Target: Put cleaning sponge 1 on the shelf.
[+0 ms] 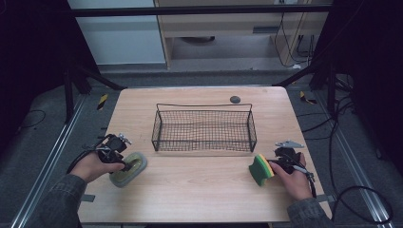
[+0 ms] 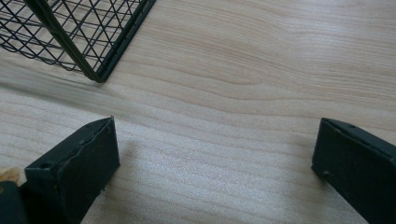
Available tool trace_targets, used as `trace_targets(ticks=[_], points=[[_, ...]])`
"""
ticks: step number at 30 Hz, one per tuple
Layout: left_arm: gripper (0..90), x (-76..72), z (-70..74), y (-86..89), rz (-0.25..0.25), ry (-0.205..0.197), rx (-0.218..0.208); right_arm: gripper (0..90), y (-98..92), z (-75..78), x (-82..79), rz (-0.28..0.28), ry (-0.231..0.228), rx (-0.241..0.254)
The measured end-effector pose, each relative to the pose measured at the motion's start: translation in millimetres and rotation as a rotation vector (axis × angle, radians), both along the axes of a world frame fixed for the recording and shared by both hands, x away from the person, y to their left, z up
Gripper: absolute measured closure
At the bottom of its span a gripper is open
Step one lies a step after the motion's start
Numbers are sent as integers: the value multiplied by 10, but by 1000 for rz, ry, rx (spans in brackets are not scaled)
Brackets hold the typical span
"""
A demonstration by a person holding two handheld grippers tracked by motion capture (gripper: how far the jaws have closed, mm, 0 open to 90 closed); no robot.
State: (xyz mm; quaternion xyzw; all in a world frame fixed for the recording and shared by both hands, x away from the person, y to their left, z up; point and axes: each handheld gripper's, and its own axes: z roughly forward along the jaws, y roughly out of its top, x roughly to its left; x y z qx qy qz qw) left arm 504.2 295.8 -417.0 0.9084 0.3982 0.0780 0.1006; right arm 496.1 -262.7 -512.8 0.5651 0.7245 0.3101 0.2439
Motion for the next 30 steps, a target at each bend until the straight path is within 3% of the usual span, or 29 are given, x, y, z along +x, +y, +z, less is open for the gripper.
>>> trace_targets(ticks=[6,20,30], points=[[475,8,-14,8,16,9,-7,8,0,0,-1,3,-1,-1],[524,48,-102,-15,-9,51,-7,8,0,-2,-1,8,-1,-3],[638,76,-118,-5,-21,49,-7,8,3,0,-4,15,0,-2]])
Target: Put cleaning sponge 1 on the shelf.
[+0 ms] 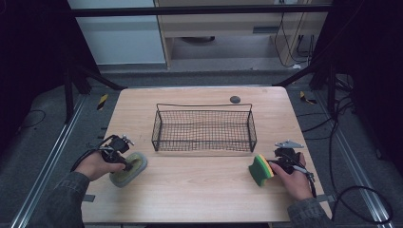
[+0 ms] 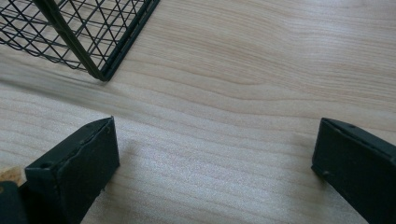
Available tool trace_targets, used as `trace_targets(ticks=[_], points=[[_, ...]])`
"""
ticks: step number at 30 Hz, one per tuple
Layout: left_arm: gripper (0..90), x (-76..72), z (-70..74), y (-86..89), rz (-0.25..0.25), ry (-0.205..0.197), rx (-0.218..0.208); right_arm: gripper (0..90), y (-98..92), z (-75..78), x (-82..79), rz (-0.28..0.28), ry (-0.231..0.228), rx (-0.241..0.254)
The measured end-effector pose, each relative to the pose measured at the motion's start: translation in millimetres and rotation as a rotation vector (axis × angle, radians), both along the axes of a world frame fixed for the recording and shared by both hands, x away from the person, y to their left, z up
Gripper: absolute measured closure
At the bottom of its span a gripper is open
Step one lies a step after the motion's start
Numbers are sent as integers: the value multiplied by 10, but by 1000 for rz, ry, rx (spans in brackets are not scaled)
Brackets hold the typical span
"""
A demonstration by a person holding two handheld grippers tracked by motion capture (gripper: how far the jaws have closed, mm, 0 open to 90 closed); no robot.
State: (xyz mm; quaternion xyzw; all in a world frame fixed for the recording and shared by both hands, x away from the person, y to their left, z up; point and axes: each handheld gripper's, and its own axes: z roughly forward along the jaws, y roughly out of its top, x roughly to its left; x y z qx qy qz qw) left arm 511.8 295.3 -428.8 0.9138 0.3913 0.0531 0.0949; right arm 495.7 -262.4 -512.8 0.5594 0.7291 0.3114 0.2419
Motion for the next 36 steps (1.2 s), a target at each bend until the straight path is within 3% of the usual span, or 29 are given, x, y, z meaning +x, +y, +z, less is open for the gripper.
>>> trace_targets(ticks=[2,10,15,19,24,36], points=[[705,-8,7,15,-18,-11,0,8,1,-1,0,0,-1,-1],[708,-104,106,77,-38,-68,-17,8,3,-1,2,1,-1,0],[709,-225,232,49,-109,-127,-20,8,10,1,2,1,1,4],[709,-287,292,15,-139,-146,-28,8,10,3,6,6,2,4],[709,-387,389,-94,-214,-173,4,8,13,0,4,4,0,4],[710,-422,585,-296,-305,-245,37,8,15,0,5,5,0,4]])
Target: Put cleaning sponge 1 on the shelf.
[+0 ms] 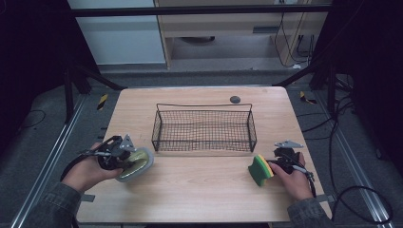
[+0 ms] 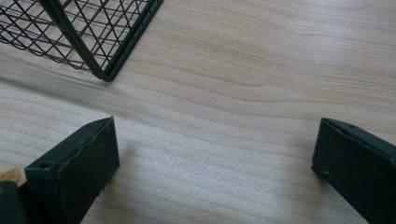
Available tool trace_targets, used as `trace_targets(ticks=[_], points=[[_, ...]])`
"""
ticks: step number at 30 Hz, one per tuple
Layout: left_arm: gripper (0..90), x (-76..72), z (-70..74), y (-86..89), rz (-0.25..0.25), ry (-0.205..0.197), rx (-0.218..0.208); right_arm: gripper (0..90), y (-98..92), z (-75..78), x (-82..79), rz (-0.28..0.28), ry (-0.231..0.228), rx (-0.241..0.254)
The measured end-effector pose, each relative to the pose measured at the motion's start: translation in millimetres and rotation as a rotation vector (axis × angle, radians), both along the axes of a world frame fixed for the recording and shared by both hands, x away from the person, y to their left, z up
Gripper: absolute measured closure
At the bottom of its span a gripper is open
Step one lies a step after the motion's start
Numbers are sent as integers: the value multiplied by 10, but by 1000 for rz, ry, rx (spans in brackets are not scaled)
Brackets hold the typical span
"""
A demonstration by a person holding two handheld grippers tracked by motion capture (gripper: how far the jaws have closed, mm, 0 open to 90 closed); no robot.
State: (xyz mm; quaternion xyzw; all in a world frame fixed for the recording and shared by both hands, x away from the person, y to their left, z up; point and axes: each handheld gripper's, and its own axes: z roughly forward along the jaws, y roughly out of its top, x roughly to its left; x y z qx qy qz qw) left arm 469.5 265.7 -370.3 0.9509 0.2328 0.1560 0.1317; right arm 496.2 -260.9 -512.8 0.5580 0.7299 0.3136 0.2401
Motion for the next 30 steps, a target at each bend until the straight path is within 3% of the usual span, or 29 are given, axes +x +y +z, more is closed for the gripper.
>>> trace_targets(ticks=[12,19,30], points=[[710,47,241,-198,-63,-89,10,8,0,0,0,0,0,0],[709,147,403,-271,-67,-134,24,8,0,0,0,0,0,-1],[710,280,573,-407,-100,-175,40,8,0,0,0,0,0,0]])
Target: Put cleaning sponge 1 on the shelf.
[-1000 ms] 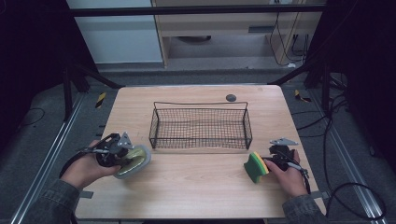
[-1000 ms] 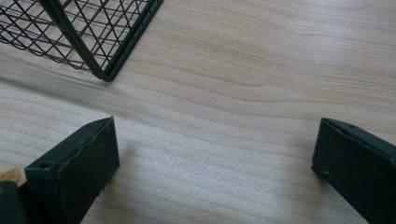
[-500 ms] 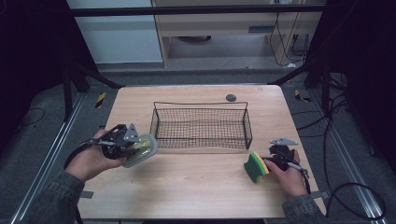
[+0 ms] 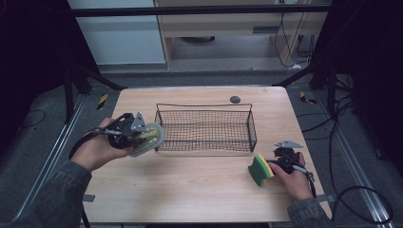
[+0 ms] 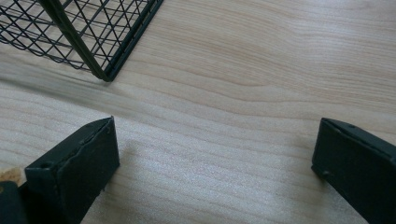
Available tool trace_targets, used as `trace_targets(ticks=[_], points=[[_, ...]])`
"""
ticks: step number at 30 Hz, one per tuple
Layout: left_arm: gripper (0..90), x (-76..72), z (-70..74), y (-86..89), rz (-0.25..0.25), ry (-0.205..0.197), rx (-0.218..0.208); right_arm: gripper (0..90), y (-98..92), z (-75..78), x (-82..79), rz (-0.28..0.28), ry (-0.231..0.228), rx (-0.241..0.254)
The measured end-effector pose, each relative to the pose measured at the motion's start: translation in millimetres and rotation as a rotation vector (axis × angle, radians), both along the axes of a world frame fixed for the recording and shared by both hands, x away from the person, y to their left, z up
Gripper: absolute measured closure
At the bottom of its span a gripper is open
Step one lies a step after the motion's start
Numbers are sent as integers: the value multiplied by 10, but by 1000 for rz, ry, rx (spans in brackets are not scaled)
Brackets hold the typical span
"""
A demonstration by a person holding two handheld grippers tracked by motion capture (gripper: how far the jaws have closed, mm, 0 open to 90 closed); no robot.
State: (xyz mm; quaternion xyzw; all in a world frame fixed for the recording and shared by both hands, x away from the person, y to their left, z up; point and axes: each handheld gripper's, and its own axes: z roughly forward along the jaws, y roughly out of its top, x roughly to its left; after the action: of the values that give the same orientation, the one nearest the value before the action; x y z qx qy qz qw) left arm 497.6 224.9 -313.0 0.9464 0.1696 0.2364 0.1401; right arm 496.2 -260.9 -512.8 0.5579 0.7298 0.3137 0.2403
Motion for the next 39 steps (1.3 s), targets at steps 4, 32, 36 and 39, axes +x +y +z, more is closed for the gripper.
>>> trace_targets(ticks=[4,32,36,39], points=[[710,93,46,-47,-6,-24,4,8,-1,0,0,1,0,-2],[710,763,300,-582,-126,-150,56,8,1,-2,-2,-4,0,-6],[709,770,286,-659,-166,-156,60,8,1,-2,-3,-4,0,-6],[709,795,259,-716,-182,-152,76,8,2,-4,-2,-5,-2,-4]])
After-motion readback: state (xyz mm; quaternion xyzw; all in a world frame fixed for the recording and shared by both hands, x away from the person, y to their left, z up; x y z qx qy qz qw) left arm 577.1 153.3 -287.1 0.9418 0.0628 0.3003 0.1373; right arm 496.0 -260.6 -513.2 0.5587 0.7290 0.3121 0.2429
